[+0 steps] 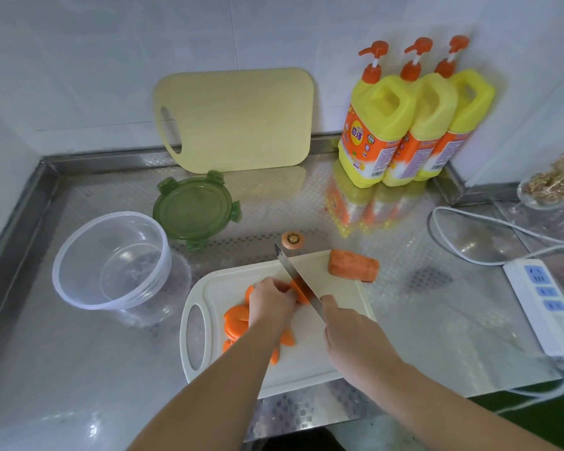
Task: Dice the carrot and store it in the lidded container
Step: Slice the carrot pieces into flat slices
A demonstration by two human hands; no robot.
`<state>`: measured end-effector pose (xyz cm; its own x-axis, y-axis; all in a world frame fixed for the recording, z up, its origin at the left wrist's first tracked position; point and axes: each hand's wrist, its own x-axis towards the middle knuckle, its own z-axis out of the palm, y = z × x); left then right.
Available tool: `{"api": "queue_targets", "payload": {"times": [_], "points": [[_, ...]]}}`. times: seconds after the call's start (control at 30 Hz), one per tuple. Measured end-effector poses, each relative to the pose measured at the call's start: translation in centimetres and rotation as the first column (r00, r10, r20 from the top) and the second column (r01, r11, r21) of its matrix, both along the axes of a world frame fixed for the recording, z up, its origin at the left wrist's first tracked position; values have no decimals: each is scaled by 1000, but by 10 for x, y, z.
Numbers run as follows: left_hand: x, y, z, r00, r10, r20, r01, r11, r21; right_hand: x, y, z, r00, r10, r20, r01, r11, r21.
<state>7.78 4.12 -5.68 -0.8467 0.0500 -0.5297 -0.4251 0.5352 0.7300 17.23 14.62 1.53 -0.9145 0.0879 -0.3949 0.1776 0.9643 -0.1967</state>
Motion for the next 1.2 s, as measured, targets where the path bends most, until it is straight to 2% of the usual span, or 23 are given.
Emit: {"api": "queue_targets", "payload": {"times": [0.57,0.77,0.97,1.03,1.2], "points": [[-2,3,0,1000,-17,-1,17,1000,24,-10,-12,0,995,-5,100,3,1000,18],[-3,2,-8,999,35,34,-38,996,80,-15,-10,-9,995,3,103,-6,999,31],[-4,0,-15,1000,21,16,-22,997,76,-18,-12,-24,997,-18,70,15,999,42],[-3,0,-14,1000,12,8,-13,998,65,-17,-10,-27,998,-40,43,40,999,18],[-1,0,-10,999,6,-32,-5,999,31,-14,7,-26,989,-143,-37,135,979,-153]]}}
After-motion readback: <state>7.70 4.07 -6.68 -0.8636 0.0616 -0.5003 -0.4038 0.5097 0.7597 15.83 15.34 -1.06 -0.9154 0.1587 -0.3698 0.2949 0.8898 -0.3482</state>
